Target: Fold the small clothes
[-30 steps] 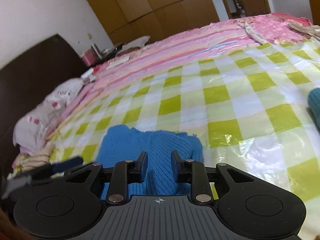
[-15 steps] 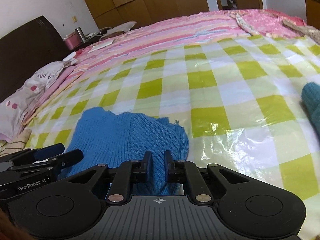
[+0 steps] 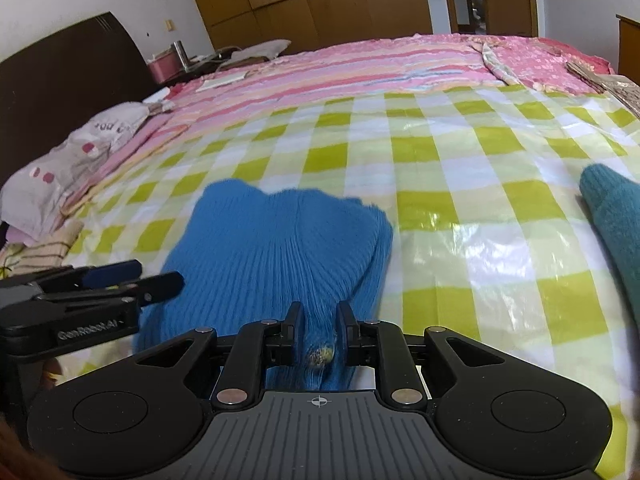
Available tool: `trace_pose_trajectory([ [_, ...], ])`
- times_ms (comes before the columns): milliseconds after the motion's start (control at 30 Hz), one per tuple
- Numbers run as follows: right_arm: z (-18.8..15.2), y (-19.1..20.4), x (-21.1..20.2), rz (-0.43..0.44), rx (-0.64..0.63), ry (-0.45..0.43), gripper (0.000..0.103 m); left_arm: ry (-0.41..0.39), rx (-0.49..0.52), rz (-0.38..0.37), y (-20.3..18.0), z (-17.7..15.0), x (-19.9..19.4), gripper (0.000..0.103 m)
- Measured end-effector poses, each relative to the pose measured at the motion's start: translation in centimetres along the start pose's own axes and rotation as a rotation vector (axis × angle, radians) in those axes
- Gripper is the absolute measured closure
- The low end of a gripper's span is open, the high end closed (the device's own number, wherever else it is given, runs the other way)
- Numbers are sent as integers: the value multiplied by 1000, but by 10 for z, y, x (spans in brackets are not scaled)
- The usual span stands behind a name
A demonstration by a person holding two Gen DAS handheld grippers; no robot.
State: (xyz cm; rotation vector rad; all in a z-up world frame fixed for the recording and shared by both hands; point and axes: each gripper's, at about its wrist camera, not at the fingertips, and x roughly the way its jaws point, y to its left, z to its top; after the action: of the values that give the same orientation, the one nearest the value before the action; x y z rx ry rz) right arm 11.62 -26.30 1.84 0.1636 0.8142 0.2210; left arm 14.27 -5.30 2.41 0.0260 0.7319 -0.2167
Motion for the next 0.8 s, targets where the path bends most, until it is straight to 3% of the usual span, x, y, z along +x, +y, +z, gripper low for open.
trace_pose_trajectory([
  [467,-16,5,-26,-36,-3,-17,85,34,9,7,-10,-17,-17,42],
  [633,-35,13,-45,-16,11,-12,84,42,5,33,-15,-34,-27,29],
  [800,-57,26,-53,-42,-27,-9,79,50,36,111,-24,-50,-37,11],
])
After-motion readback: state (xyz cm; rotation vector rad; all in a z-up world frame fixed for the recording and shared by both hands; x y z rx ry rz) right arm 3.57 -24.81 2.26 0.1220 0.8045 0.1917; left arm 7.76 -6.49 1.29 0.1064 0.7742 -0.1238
